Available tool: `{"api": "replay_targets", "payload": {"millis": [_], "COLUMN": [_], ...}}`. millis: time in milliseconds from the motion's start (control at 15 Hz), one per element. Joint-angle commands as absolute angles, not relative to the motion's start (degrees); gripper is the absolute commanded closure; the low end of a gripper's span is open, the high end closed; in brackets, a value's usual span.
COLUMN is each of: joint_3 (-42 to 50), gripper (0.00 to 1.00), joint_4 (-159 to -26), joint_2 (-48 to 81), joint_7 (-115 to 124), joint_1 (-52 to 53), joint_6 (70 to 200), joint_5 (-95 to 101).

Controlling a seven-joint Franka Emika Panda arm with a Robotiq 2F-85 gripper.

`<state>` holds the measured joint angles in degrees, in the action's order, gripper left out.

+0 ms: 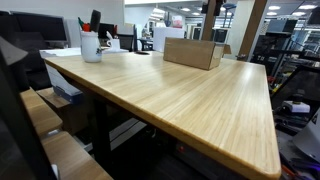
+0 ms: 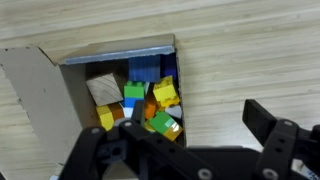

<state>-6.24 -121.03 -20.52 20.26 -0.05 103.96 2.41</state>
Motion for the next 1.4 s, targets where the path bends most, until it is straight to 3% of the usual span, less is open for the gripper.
{"api": "replay_targets", "payload": {"millis": [0,1333], "joint_3": [-5.7,-4.6], "gripper": [0.0,0.0], "joint_4": [-119.3,-112.6], "joint_2": [-17.6,-7.5], "joint_7": [19.4,21.0], "joint_1": [-0.6,-0.3], "joint_6": [107.5,102.8], "joint_5": [4.4,6.8]}}
